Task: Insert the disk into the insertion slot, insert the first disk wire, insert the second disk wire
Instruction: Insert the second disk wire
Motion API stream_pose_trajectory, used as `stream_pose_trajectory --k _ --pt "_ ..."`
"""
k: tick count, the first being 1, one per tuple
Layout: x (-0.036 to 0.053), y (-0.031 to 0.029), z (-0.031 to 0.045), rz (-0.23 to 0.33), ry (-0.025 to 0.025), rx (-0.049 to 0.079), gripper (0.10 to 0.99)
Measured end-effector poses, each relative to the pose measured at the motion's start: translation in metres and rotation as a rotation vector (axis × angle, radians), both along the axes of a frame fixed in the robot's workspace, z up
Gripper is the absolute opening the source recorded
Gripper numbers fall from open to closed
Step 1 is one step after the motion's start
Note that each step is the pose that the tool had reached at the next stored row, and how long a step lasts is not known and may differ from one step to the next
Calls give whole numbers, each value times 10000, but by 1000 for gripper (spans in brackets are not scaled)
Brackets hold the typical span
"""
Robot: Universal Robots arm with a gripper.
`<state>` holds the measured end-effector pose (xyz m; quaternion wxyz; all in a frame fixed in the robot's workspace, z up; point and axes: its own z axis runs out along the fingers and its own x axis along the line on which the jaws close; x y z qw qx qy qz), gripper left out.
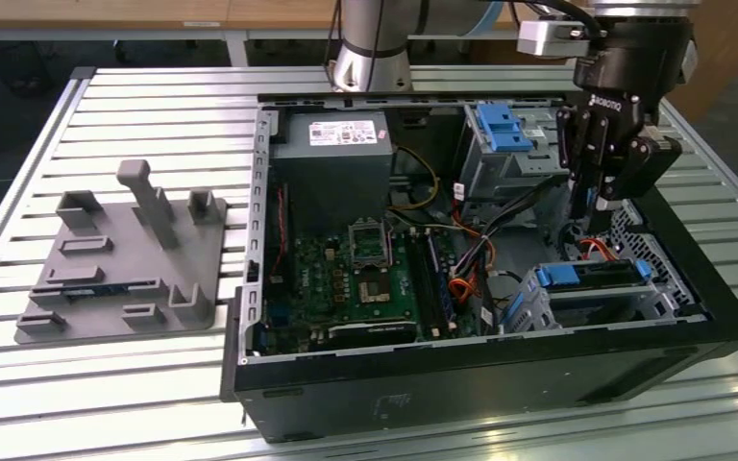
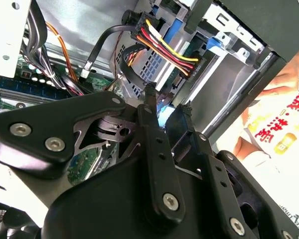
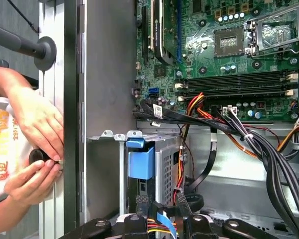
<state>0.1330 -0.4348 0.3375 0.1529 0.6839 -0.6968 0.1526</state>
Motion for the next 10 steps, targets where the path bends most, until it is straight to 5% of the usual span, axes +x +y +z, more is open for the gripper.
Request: stream_pose_trajectory --k 10 --pt "6 0 -9 -51 1 -120 357"
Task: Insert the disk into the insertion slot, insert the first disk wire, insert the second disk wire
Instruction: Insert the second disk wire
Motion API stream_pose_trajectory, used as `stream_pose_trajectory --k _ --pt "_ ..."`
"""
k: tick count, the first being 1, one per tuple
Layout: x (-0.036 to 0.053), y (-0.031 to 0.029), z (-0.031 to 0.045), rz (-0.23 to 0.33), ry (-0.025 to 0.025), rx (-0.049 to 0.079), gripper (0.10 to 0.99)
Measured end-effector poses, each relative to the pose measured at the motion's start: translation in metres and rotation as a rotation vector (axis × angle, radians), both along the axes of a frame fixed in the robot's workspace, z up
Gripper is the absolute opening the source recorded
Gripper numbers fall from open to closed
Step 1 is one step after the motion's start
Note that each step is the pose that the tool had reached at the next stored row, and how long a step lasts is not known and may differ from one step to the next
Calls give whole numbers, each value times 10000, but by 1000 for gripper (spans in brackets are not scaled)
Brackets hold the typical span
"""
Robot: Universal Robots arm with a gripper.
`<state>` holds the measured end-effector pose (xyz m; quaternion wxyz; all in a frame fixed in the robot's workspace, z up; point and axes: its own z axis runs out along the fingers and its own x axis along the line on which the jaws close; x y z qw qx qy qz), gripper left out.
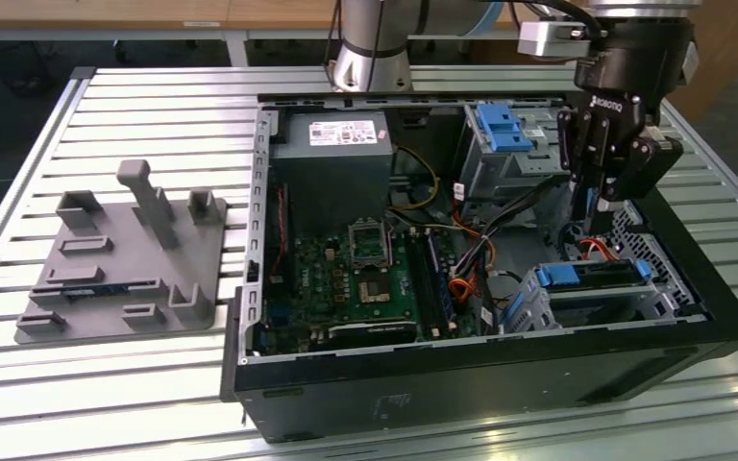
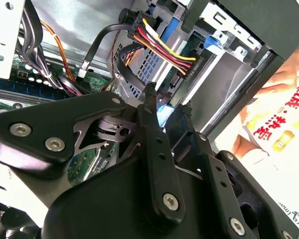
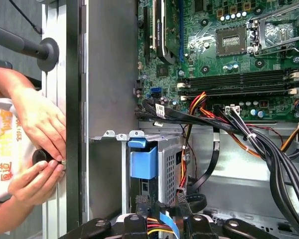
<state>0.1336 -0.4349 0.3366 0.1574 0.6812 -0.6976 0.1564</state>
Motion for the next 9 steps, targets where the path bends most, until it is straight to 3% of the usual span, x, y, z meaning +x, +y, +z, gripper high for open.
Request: stream_pose_trajectory --k 9 --pt "0 2 -13 -1 0 -141 357"
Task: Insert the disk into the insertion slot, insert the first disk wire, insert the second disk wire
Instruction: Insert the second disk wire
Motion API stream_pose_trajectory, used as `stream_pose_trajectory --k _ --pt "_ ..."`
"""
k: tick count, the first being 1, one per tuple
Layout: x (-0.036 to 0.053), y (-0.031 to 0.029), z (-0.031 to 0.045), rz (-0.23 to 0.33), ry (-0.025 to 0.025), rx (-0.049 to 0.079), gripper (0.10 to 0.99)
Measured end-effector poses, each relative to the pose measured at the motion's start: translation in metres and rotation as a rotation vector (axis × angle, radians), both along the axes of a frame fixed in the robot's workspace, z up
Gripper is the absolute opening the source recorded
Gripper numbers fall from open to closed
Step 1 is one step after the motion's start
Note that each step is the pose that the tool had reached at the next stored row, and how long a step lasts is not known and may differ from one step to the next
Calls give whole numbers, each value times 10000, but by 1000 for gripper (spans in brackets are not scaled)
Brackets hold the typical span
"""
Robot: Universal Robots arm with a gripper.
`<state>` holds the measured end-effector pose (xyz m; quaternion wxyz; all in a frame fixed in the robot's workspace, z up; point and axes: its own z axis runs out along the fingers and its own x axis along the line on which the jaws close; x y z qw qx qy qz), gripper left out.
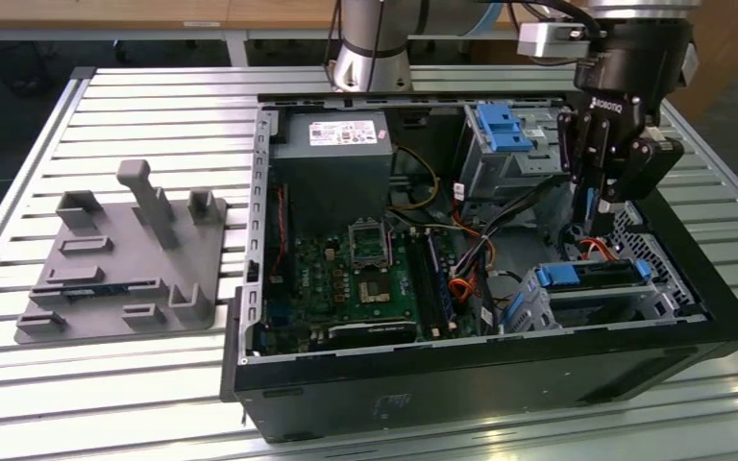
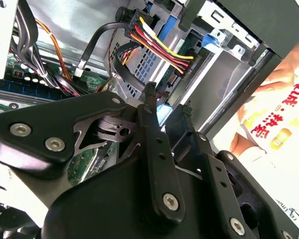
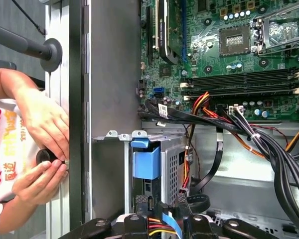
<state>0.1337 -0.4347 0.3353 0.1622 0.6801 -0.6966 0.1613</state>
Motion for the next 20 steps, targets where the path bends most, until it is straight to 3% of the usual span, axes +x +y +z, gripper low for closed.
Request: stream_pose_trajectory --k 3,4,15,17,20 --pt "0 9 -7 -1 0 -15 341" --pt "0 13 -8 0 0 -16 271" --pt "0 46 -19 0 0 -20 255" --pt "0 46 -20 0 0 -21 149" --pt "0 46 -22 0 0 -21 149"
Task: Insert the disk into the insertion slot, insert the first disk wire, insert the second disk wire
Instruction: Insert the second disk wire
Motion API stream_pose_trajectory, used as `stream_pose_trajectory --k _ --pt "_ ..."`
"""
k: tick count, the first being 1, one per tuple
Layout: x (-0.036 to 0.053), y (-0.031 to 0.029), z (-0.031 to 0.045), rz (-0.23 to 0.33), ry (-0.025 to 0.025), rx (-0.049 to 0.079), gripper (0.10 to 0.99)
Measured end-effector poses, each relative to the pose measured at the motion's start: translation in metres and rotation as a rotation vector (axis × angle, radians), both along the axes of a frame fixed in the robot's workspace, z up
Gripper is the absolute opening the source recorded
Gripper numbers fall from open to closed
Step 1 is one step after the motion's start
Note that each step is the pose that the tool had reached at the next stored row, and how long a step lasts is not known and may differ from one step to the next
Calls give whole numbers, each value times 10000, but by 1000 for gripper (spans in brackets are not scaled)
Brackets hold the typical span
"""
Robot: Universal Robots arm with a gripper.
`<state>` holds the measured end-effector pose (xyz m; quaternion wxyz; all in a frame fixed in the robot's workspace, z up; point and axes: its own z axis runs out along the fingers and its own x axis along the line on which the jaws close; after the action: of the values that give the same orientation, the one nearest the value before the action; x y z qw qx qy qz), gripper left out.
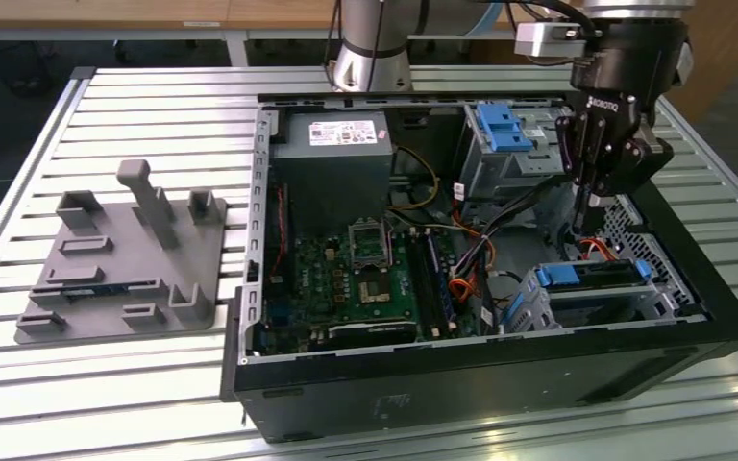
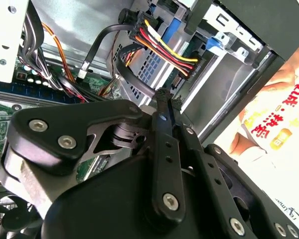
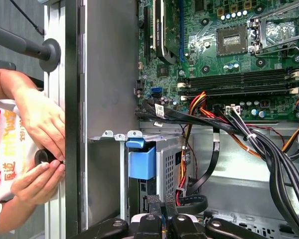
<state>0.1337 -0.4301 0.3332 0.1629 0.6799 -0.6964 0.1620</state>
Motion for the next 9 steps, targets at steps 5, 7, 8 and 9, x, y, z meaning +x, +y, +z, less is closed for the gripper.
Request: stream_pose_trajectory --k 5,7,8,9 --pt "0 0 -1 0 0 0 149" --pt "1 0 -1 0 0 1 149" --pt "13 0 -2 2 6 3 149" --pt "33 0 -2 3 26 3 149"
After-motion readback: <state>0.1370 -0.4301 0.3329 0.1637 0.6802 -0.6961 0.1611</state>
